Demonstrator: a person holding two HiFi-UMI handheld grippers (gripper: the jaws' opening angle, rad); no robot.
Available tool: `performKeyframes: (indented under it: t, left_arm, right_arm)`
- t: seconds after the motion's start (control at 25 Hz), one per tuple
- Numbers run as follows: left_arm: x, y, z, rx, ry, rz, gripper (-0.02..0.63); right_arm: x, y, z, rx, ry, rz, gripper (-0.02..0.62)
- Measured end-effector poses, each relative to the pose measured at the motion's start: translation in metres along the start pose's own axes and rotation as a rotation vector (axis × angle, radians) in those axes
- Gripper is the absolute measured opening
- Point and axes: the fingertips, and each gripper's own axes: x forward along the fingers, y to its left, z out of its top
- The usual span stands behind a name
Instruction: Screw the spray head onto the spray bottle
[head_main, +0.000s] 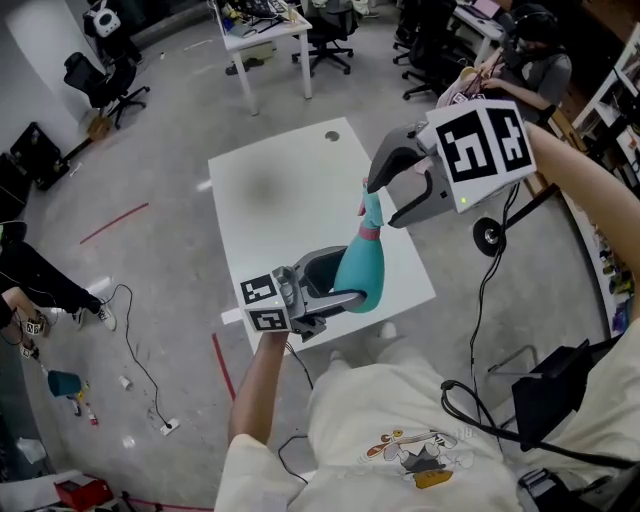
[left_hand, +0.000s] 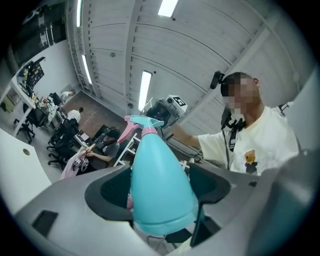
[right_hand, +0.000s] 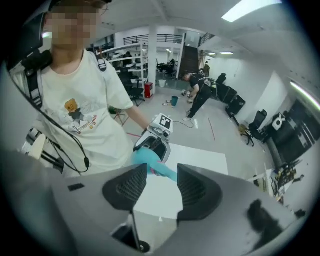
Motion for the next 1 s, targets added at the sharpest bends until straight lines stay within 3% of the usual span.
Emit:
performKeyframes:
  t: [0.2, 0.36, 0.56, 0.8, 1.0]
  left_arm:
    - [0.002, -0.026, 0.005, -0.053, -0.010, -0.143, 0.376]
    - [0.008, -0.043, 0.000, -0.059, 0.039, -0.235, 0.376]
    - [0.013, -0.055, -0.001, -0.080, 0.060, -0.319, 0.376]
    - [0.017, -0.056, 0.004, -0.089, 0.068, -0.363, 0.376]
    - [0.020, -0.060, 0.003, -0.096, 0.077, -0.388, 0.376]
  right_arm:
    - [-0.007, 0.018, 0.008, -0.214, 0.102, 0.055, 0.187]
    - [-0.002, 0.035, 0.011, -0.319, 0.132, 0.138, 0.187]
    - [0.006, 0.062, 0.007, -0.358, 0.171, 0.274, 0.186]
    - [0.015, 0.067, 0.013, -0.374, 0.160, 0.315, 0.182]
    - [0.019, 0.074, 0.012, -0.373, 0.154, 0.353, 0.132]
